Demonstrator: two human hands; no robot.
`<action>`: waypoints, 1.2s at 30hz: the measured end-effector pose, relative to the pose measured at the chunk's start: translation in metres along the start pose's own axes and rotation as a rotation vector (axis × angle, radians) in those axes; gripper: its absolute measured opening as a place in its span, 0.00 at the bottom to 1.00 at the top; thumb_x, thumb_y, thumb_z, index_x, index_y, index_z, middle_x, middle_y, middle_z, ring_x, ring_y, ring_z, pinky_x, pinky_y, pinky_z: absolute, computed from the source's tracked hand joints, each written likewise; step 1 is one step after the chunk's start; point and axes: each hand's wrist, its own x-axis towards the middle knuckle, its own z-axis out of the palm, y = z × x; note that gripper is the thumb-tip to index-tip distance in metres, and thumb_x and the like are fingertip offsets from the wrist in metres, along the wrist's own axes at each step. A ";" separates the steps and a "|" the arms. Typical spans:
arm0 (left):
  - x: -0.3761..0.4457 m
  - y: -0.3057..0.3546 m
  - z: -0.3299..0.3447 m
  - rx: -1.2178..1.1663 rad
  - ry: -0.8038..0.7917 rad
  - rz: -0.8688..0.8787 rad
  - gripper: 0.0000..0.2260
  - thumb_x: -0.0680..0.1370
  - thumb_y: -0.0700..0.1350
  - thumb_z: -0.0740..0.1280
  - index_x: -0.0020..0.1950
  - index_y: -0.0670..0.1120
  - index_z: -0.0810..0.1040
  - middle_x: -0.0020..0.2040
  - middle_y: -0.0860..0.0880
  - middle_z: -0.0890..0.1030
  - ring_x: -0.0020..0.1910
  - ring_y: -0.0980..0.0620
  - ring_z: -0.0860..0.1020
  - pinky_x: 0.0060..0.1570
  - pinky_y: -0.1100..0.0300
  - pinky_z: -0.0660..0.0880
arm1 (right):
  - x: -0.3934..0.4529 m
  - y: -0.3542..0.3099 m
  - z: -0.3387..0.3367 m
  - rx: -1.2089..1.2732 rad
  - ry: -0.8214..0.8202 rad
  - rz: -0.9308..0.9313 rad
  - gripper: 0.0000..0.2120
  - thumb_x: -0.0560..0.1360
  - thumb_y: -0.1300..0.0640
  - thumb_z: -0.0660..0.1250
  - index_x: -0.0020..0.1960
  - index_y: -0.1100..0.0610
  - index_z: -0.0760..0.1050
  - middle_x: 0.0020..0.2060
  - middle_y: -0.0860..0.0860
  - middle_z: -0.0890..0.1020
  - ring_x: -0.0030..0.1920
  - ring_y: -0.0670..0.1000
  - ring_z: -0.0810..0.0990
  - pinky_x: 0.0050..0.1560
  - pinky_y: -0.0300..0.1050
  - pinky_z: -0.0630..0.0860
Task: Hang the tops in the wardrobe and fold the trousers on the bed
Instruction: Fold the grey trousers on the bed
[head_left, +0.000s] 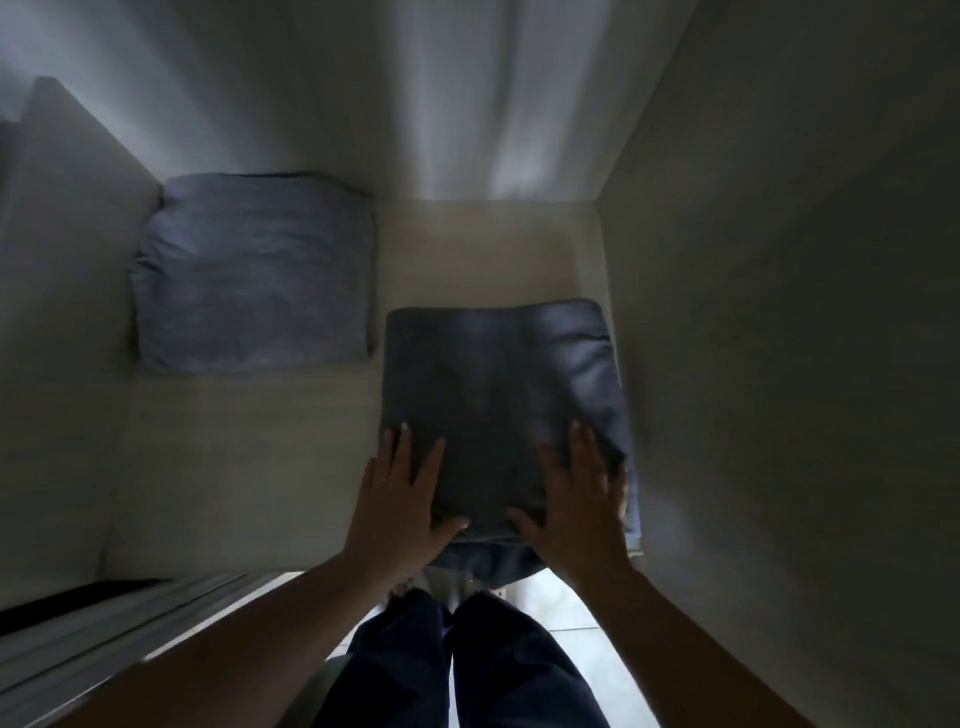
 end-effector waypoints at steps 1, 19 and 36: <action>0.003 0.000 0.005 0.027 -0.017 -0.013 0.42 0.73 0.68 0.59 0.79 0.51 0.43 0.78 0.38 0.41 0.77 0.38 0.41 0.73 0.47 0.49 | 0.002 0.001 0.004 -0.010 -0.013 0.025 0.45 0.68 0.30 0.62 0.76 0.46 0.49 0.77 0.56 0.40 0.77 0.56 0.40 0.73 0.64 0.43; 0.151 -0.002 -0.019 -0.037 0.108 0.027 0.42 0.73 0.66 0.63 0.77 0.48 0.47 0.76 0.33 0.43 0.75 0.31 0.41 0.74 0.43 0.42 | 0.157 0.030 -0.018 0.040 -0.029 0.076 0.47 0.67 0.25 0.54 0.76 0.42 0.34 0.75 0.55 0.33 0.76 0.56 0.36 0.73 0.61 0.44; 0.213 -0.006 -0.045 -0.096 0.053 -0.090 0.43 0.73 0.68 0.60 0.78 0.55 0.39 0.77 0.40 0.33 0.75 0.40 0.32 0.74 0.47 0.38 | 0.232 0.032 -0.045 0.039 -0.048 0.041 0.49 0.66 0.24 0.56 0.75 0.41 0.33 0.75 0.54 0.31 0.75 0.55 0.34 0.73 0.59 0.42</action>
